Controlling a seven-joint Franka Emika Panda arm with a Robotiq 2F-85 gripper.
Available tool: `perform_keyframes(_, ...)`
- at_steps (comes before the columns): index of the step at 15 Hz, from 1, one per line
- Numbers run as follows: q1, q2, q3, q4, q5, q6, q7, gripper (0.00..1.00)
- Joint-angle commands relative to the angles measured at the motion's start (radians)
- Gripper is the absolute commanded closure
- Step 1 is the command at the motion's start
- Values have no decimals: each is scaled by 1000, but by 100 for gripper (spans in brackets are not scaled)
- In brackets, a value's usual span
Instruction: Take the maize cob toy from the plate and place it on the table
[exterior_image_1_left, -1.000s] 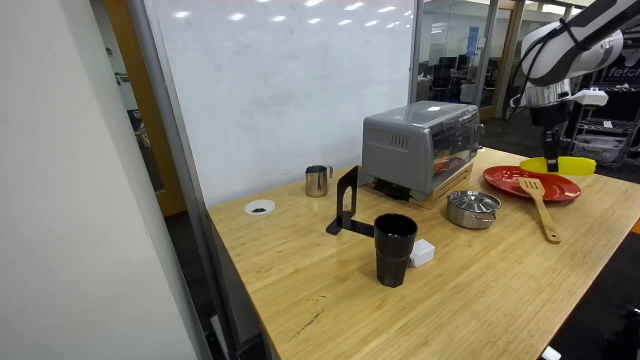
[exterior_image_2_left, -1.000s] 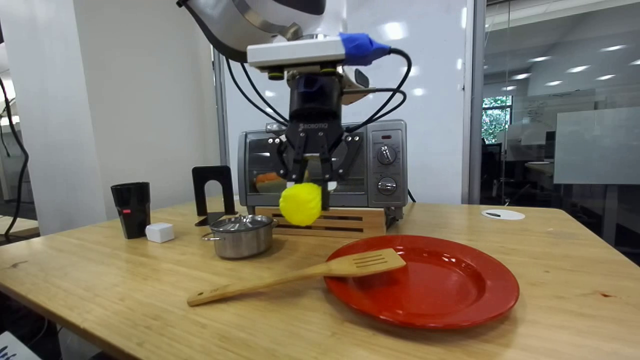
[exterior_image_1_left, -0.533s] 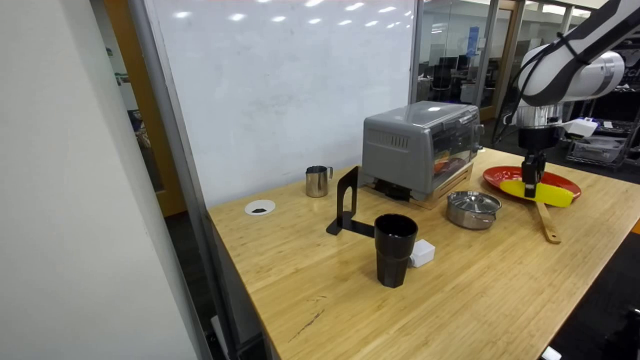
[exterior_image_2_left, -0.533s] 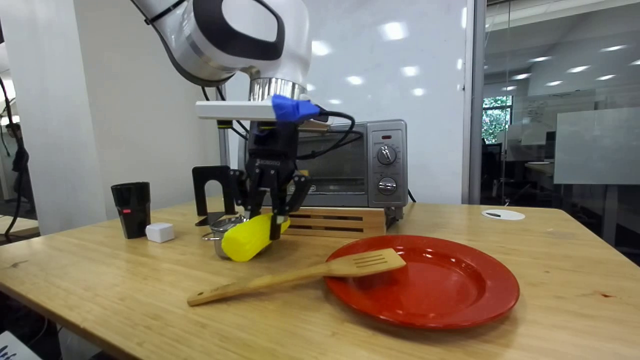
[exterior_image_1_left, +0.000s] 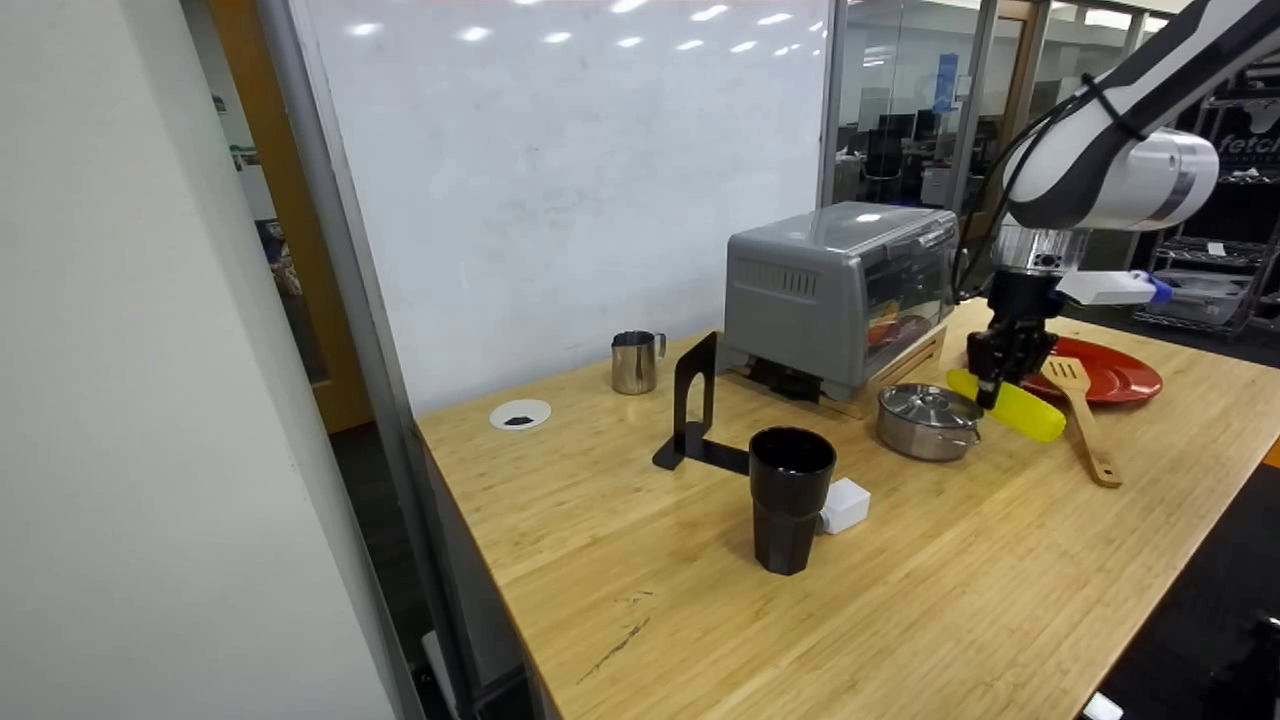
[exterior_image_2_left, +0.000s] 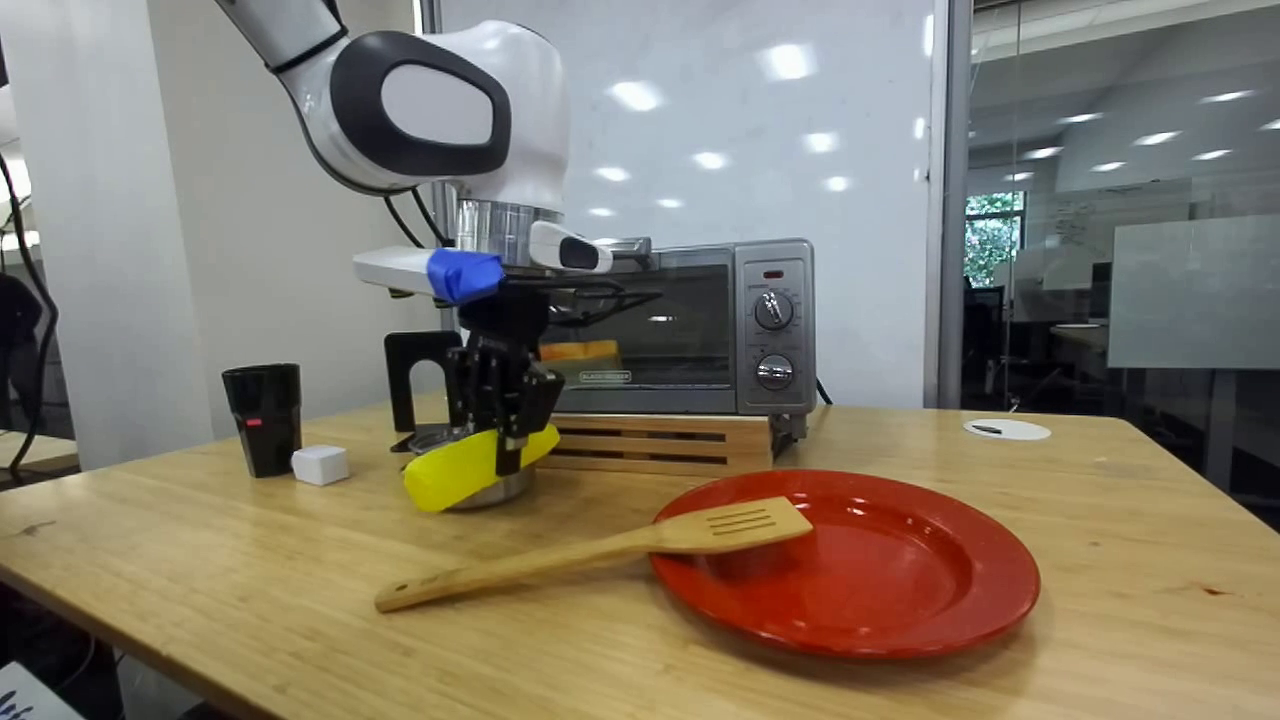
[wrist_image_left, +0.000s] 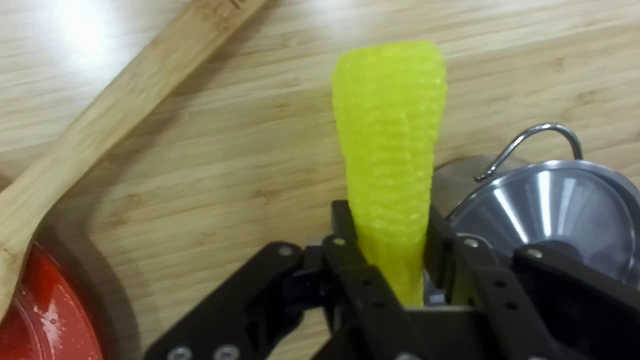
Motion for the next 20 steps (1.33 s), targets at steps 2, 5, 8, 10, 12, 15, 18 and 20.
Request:
perform_keyframes(2,17,-8,-7,-31,-10,115,108,89)
perform_keyframes(5,20,7,-25,-21,-61,143,190,89)
perform_keyframes(8,23,22,-50,-15,-144,141,272,89)
perform_keyframes(10,23,39,-64,-3,-197,127,322,89)
perform_keyframes(12,24,57,-73,8,-224,118,363,89)
perform_keyframes(15,23,79,-73,19,-226,92,395,89)
perform_keyframes(18,21,87,-69,22,-217,79,392,33)
perform_keyframes(20,21,84,-69,27,-217,73,390,19)
